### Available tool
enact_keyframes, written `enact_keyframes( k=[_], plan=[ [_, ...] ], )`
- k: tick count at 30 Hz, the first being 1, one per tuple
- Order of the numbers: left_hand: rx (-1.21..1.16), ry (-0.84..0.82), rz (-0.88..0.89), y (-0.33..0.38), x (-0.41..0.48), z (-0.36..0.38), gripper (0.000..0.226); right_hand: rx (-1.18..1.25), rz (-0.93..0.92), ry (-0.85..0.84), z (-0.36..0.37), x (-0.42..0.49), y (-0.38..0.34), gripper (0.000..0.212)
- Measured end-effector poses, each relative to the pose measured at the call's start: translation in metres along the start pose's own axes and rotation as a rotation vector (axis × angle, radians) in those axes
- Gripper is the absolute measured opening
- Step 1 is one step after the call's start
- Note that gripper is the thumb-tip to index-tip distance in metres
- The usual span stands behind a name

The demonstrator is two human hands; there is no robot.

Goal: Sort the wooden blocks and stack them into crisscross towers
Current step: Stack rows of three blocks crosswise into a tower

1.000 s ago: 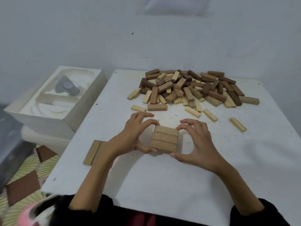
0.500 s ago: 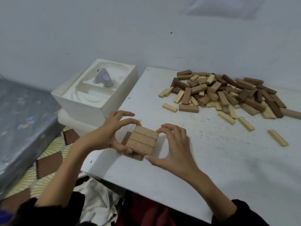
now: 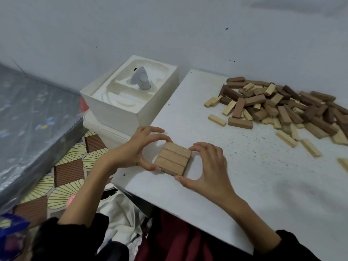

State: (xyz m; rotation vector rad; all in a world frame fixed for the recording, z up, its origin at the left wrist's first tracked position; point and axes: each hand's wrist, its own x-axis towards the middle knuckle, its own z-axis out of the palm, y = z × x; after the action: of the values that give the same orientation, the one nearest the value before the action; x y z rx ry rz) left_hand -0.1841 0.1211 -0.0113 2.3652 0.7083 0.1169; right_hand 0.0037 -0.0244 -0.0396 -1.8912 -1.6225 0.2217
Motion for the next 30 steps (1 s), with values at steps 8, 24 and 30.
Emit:
enact_keyframes(
  k=[8, 24, 30],
  plan=[
    [-0.026, -0.027, -0.007, -0.003, 0.001, 0.001, 0.08, 0.006, 0.002, -0.01, 0.002, -0.001, 0.002, 0.077],
    [-0.094, 0.004, 0.049, -0.003, 0.009, 0.012, 0.097, -0.005, -0.034, -0.033, 0.008, 0.003, 0.002, 0.084],
    [-0.113, 0.063, 0.082, -0.001, 0.006, 0.017, 0.09, -0.016, -0.04, -0.035, 0.009, 0.005, 0.002, 0.081]
  ],
)
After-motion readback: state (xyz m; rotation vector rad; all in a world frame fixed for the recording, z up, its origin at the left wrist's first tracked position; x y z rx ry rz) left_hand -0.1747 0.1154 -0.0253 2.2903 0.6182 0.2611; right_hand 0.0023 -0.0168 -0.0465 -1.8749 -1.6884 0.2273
